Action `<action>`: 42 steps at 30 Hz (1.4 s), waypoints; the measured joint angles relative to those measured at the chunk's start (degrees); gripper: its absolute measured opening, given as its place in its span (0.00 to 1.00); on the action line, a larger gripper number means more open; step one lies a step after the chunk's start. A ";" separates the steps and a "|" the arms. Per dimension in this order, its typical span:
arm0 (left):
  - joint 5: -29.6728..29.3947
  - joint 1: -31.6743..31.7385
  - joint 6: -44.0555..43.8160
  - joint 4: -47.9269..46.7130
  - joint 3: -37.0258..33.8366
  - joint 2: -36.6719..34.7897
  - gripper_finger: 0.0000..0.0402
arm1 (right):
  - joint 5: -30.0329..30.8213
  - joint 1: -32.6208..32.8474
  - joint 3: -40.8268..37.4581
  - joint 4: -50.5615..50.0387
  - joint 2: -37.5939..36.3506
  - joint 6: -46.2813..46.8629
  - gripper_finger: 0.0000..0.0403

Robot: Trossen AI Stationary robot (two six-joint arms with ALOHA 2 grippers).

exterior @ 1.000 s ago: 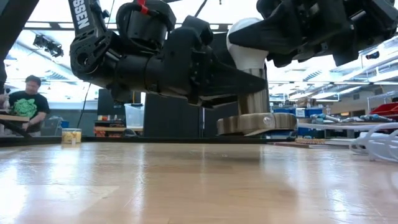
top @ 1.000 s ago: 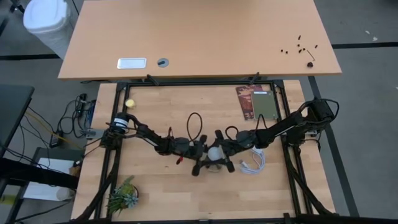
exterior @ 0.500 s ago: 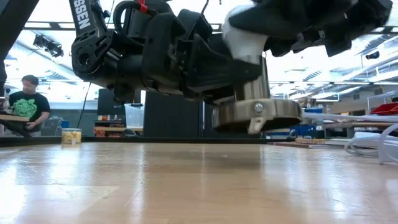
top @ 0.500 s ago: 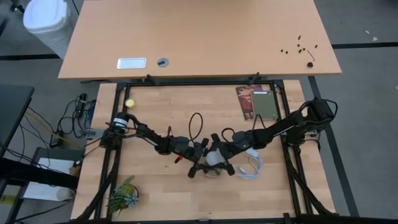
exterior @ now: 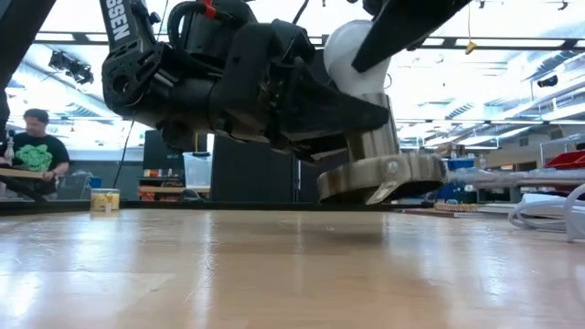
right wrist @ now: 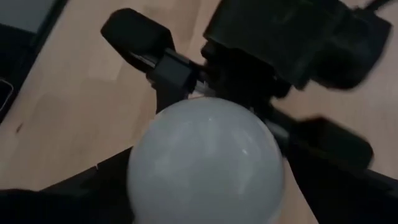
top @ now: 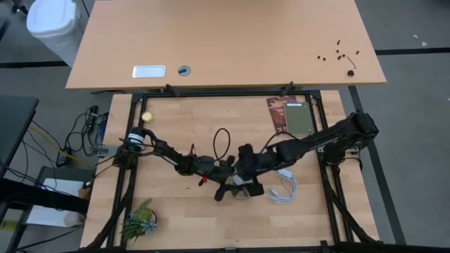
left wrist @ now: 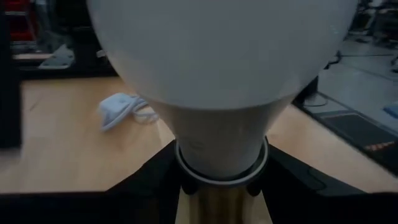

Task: Screw lightbulb
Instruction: Remove the light bulb from the lamp

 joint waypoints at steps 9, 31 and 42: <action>-10.58 -0.02 0.24 -5.16 -0.07 0.07 0.46 | 2.77 -0.01 6.97 -16.57 0.00 11.62 0.94; -32.80 -0.48 0.25 -7.79 -0.09 0.09 0.46 | 9.32 -1.57 9.32 -25.45 2.28 46.71 0.93; -33.11 -0.26 1.83 -7.62 0.02 0.11 0.46 | 9.73 -2.47 22.68 -36.55 13.80 46.68 0.93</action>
